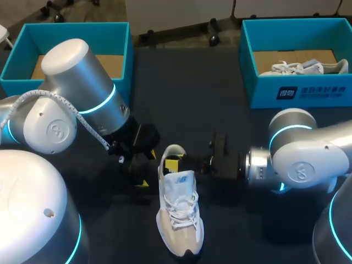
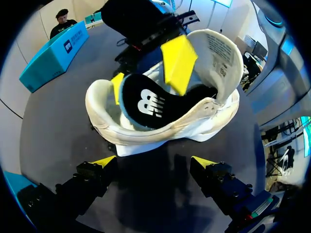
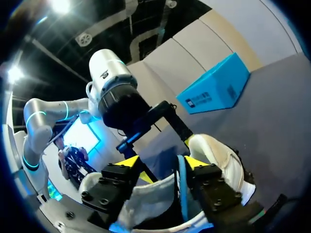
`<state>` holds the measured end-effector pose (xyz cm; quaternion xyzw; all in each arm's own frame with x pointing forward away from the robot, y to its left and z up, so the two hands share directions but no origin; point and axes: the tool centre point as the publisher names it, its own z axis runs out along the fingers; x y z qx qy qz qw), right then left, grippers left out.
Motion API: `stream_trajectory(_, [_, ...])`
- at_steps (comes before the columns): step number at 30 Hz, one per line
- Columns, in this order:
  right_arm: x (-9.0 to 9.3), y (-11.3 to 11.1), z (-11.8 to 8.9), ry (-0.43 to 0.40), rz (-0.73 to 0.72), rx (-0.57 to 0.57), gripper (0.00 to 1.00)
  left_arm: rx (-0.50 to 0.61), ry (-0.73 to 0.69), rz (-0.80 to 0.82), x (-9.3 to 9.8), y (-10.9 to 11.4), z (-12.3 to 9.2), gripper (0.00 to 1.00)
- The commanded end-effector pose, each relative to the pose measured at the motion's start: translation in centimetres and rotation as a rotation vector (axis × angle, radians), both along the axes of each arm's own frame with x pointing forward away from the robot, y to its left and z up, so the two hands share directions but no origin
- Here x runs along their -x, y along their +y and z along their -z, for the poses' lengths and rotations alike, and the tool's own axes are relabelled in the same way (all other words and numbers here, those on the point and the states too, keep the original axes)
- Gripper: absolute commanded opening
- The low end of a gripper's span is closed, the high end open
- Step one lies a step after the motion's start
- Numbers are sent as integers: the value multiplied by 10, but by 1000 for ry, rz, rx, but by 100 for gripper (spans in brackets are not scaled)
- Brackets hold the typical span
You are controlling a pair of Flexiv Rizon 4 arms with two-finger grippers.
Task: Take the shoe out of the shoebox, open the shoe tongue, remove and reinsert the insole, then place the shoe into the shoebox
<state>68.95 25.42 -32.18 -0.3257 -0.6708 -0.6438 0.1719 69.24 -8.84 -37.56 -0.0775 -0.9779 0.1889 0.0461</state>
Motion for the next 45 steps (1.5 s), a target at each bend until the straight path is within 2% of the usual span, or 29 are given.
stream_trajectory(1, [-1,-2,-18,1,-6,46,71,1,1,1,0,0,1,100])
stream_trajectory(5, [-2,-7,-24,5,-21,75,65,1,1,1,0,0,1,100])
stream_trajectory(7, [-4,-12,-27,15,-27,92,60,1,1,1,0,0,1,100])
stream_trajectory(14, [-12,-34,-32,69,-104,107,58,1,1,1,0,0,1,100])
stream_trajectory(20, [-16,-53,-31,131,-241,109,61,1,1,1,0,0,1,100])
stream_trajectory(23, [-16,-64,-30,177,-351,101,69,1,1,1,0,0,1,100])
stream_trajectory(26, [-17,-76,-28,234,-414,124,64,1,1,1,0,0,1,100])
stream_trajectory(29, [-19,-88,-27,281,-436,159,63,1,1,1,0,0,1,100])
stream_trajectory(32, [-22,-100,-30,319,-451,185,76,1,1,1,0,0,1,100])
stream_trajectory(34, [-25,-107,-32,348,-458,204,77,1,1,1,0,0,1,100])
stream_trajectory(37, [-30,-115,-35,394,-466,238,66,1,1,1,0,0,1,100])
stream_trajectory(41, [-36,-123,-36,463,-470,299,59,-7,5,1,-2,2,-4,100])
stream_trajectory(45, [-41,-130,-39,515,-484,354,69,-10,11,0,-7,13,-13,100])
